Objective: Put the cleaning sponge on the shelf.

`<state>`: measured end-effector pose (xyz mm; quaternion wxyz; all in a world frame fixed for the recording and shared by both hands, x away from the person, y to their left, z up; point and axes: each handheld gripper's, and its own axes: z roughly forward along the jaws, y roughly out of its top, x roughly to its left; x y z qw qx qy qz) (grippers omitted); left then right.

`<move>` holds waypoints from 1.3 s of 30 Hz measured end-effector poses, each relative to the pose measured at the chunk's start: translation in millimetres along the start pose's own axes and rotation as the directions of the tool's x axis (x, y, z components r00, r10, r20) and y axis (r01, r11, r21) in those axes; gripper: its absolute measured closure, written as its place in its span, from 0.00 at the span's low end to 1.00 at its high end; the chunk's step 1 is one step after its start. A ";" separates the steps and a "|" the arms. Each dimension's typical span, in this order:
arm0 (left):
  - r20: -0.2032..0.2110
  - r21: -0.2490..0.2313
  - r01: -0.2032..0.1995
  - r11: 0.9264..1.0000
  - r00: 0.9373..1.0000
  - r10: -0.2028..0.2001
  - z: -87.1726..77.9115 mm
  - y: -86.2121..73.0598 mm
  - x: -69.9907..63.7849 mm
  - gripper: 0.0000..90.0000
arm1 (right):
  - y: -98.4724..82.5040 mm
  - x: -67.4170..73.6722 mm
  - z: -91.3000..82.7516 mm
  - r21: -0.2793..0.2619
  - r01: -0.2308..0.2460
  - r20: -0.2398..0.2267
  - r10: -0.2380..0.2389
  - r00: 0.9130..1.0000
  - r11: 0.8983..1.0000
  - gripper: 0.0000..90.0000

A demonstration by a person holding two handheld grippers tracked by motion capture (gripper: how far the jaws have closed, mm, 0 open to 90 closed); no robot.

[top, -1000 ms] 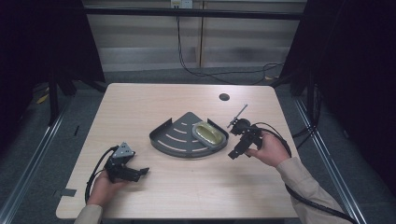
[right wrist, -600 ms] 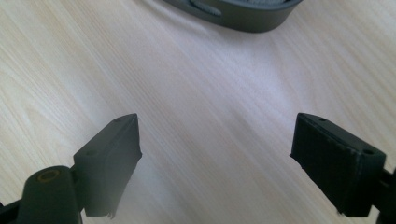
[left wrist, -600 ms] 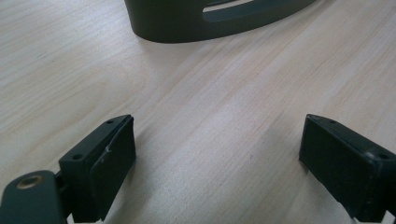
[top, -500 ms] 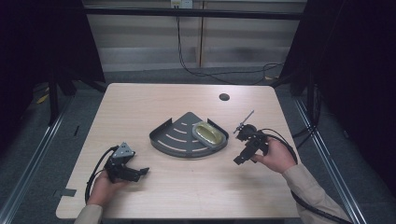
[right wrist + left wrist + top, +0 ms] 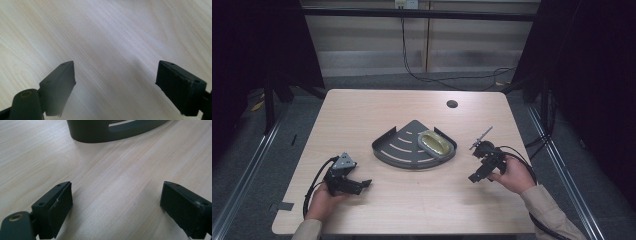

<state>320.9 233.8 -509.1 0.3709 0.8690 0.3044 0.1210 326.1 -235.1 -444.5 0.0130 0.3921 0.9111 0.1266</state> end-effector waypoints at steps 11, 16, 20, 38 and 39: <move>0.000 0.000 0.000 1.000 1.000 0.000 0.0 0.0 0.0 0.11 | -15.6 -4.5 6.2 -0.009 -0.016 -0.002 0.016 1.000 1.000 0.17; 0.000 0.000 0.000 1.000 1.000 0.000 0.0 0.0 0.0 0.11 | -19.9 -6.1 7.8 -0.014 -0.023 -0.002 0.023 1.000 1.000 0.17; 0.000 0.000 0.000 1.000 1.000 0.000 0.0 0.0 0.0 0.11 | -24.0 -6.6 11.4 -0.016 -0.028 -0.001 0.028 1.000 0.999 0.17; 0.000 0.000 0.000 1.000 1.000 0.000 0.0 0.0 0.0 0.11 | -40.6 -4.5 24.0 -0.040 -0.022 0.008 0.022 1.000 0.999 0.17; 0.000 0.000 0.000 1.000 1.000 0.000 0.0 0.0 0.0 0.11 | -40.9 -3.7 24.4 -0.042 -0.018 0.016 0.018 1.000 0.999 0.17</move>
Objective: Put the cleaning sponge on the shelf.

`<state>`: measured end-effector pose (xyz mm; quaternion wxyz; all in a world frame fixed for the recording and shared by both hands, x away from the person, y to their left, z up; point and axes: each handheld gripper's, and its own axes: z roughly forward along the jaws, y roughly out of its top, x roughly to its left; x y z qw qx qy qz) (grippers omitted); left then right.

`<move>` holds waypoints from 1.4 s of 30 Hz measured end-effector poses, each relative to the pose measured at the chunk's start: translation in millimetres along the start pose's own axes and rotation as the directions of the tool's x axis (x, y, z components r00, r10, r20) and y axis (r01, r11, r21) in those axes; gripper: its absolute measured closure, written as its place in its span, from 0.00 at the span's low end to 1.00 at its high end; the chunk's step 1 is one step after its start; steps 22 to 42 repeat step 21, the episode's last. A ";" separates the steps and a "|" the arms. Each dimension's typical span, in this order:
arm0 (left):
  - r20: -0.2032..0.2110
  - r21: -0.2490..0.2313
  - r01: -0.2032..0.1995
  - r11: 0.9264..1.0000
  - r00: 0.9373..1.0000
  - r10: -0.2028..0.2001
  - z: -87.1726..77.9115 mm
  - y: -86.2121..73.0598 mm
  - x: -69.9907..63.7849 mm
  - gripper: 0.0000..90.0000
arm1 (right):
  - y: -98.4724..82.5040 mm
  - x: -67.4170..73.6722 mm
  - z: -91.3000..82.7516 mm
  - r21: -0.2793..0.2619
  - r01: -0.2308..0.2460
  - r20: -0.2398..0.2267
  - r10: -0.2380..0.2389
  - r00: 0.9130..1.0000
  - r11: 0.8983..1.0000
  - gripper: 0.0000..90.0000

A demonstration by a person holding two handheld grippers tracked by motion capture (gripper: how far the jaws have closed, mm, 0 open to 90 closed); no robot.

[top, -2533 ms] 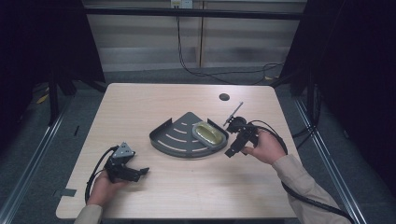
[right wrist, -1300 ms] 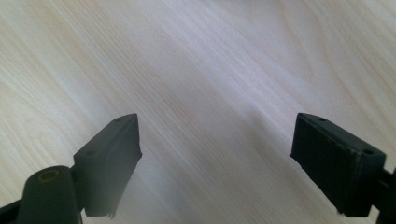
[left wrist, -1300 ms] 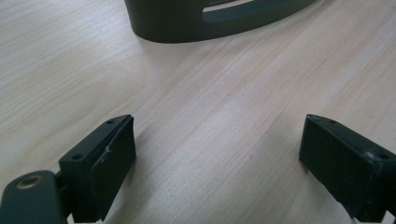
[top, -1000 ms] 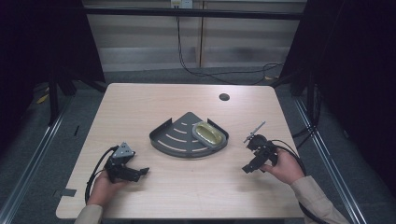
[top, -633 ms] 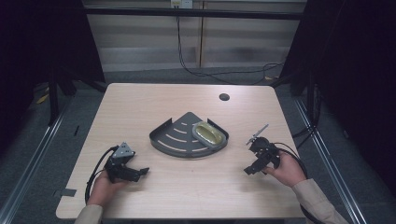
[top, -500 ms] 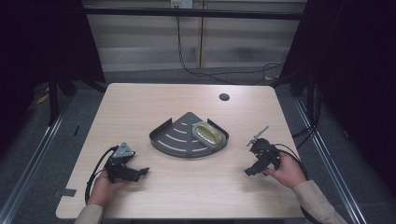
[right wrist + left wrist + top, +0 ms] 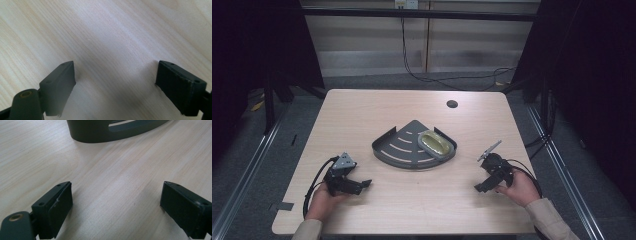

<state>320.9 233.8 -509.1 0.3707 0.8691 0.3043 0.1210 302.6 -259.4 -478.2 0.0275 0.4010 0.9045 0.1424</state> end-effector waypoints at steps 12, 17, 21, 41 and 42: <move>0.000 0.000 0.000 1.000 1.000 0.000 0.0 0.0 0.0 0.11 | -13.4 2.5 4.1 -0.127 0.026 0.025 -0.023 0.999 0.992 0.12; -0.003 0.001 0.003 1.000 1.000 -0.003 -0.3 -0.2 -0.3 0.11 | -19.7 1.2 4.6 -0.169 0.035 0.024 -0.031 0.999 0.985 0.11; -0.004 0.001 0.003 1.000 1.000 -0.003 -0.4 -0.2 -0.3 0.11 | -22.6 0.6 5.1 -0.193 0.040 0.024 -0.036 0.999 0.980 0.11; -0.004 0.001 0.003 1.000 1.000 -0.003 -0.4 -0.2 -0.3 0.11 | -22.6 0.6 5.1 -0.193 0.040 0.024 -0.036 0.999 0.980 0.11; -0.004 0.001 0.003 1.000 1.000 -0.003 -0.4 -0.2 -0.3 0.11 | -22.6 0.6 5.1 -0.193 0.040 0.024 -0.036 0.999 0.980 0.11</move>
